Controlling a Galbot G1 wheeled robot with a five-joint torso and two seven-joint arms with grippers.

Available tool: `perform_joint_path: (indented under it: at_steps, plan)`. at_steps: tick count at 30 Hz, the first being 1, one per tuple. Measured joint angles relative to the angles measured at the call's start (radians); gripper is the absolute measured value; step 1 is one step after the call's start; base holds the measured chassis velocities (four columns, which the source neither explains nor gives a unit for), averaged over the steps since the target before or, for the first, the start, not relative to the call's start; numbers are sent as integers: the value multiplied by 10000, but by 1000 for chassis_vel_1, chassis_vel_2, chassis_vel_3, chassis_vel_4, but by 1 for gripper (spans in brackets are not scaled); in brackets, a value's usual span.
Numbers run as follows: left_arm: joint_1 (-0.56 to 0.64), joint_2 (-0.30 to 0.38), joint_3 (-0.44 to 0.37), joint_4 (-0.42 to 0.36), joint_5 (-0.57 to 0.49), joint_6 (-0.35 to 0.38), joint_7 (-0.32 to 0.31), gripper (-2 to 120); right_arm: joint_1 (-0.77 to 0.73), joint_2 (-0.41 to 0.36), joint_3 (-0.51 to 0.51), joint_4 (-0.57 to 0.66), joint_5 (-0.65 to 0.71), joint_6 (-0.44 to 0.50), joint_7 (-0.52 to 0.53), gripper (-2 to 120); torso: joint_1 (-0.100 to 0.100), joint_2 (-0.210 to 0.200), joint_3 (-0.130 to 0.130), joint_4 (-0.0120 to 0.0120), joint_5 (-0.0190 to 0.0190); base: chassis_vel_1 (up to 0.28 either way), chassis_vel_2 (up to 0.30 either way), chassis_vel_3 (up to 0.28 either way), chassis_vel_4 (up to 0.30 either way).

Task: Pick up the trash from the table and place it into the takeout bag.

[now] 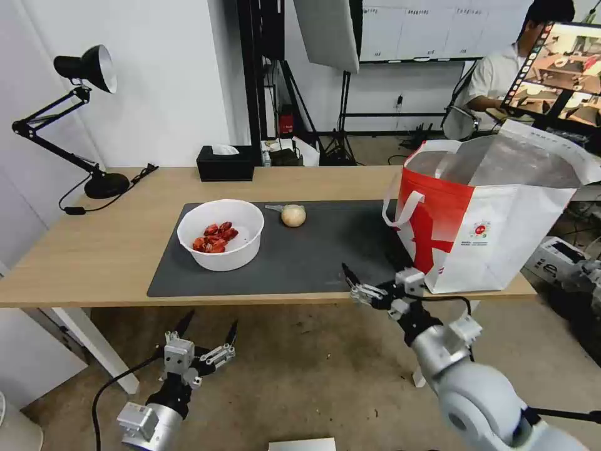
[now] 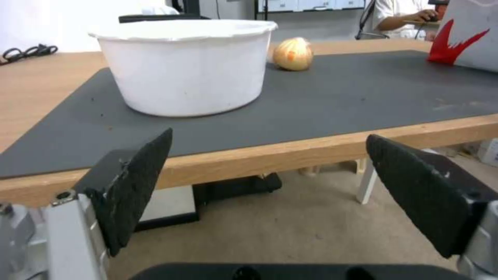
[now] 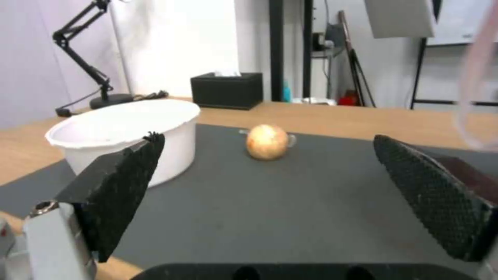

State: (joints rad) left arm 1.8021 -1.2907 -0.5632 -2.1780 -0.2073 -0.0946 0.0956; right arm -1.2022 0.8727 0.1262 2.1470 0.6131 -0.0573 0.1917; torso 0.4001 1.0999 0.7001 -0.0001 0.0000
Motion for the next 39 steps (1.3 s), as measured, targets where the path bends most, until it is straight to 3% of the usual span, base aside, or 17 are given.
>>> perform_joint_path:
  at_steps: [14,24,27,30,39]
  plan:
    - [132,7,-180,-24,-5,23,2,100,5175,688,-3286,-3033,891,-1345,1716,100,0,-1,0,1,2,0,0,0,0]
    - [76,31,-249,177,-89,30,-2,100,7426,1561,-4401,-5148,1409,-1730,1926,100,0,0,0,4,-4,0,0,0,0]
    - [26,45,-290,301,-186,31,-3,100,8072,2252,-4795,-6248,1732,-1977,1922,100,0,0,0,0,-1,0,0,0,0]
    - [-12,40,-338,432,-268,31,-5,100,8878,3319,-5337,-8217,1955,-2101,1715,100,0,0,0,5,-2,0,0,0,0]
    - [-20,-1,-406,534,-292,-9,-3,100,9607,4437,-5510,-10054,1894,-2040,1258,100,0,0,-1,2,-2,0,0,0,0]
